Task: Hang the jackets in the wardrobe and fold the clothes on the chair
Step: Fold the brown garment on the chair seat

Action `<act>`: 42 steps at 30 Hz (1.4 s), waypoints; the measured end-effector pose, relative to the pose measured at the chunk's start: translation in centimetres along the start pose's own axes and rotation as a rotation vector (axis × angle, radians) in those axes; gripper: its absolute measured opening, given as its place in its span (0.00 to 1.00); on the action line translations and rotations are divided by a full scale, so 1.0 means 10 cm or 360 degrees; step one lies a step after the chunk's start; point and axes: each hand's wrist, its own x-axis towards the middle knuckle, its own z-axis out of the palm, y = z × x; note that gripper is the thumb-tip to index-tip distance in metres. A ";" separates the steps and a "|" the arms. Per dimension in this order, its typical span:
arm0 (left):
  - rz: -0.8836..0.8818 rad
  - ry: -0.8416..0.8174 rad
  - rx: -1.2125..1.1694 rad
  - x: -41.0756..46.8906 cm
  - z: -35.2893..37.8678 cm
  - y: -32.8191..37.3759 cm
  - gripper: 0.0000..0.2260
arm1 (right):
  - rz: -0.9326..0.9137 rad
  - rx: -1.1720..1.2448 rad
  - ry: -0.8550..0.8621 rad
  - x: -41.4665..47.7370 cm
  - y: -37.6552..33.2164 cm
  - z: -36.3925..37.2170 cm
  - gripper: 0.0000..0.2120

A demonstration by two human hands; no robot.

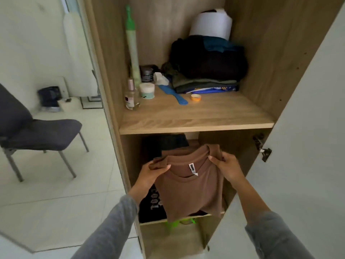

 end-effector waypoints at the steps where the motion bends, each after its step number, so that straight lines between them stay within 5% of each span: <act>1: 0.0020 0.0059 -0.0005 0.11 0.10 -0.02 0.14 | 0.0003 0.0005 -0.0044 0.16 0.09 -0.05 0.06; 13: 0.0108 0.0517 -0.0125 0.50 0.41 -0.48 0.11 | -0.0040 0.0167 -0.0272 0.72 0.54 -0.04 0.06; 21: 0.0115 0.0818 -0.0201 0.74 0.05 -0.53 0.10 | -0.0114 0.0051 -0.0720 0.48 0.64 0.63 0.08; 25: 0.0081 0.0717 -0.0038 1.33 0.29 -0.32 0.08 | 0.0379 0.0866 -0.0339 0.47 0.89 0.67 0.06; 28: 0.0205 0.0531 0.0559 1.73 0.45 -0.54 0.21 | 0.0954 0.1284 0.0023 0.50 1.51 0.74 0.14; 31: 0.0041 0.0375 0.0739 1.65 0.32 -1.38 0.28 | 0.1544 0.1457 0.0225 0.41 2.17 0.88 0.22; 34: -0.0426 0.0499 0.1144 1.13 0.00 -2.31 0.23 | 0.1840 0.1459 0.0234 0.35 2.63 0.93 0.04; 37: -0.0790 0.0633 0.1131 0.87 -0.27 -2.76 0.23 | 0.1870 0.1378 0.0261 0.41 2.82 0.99 0.06; 39: -0.0847 0.0655 0.1179 0.89 -0.35 -2.86 0.25 | 0.1750 0.1299 0.0249 0.42 2.85 0.99 0.18; 42: -0.0877 0.0654 0.1067 0.94 -0.29 -2.77 0.18 | 0.1679 0.1343 0.0226 0.48 2.79 0.96 0.18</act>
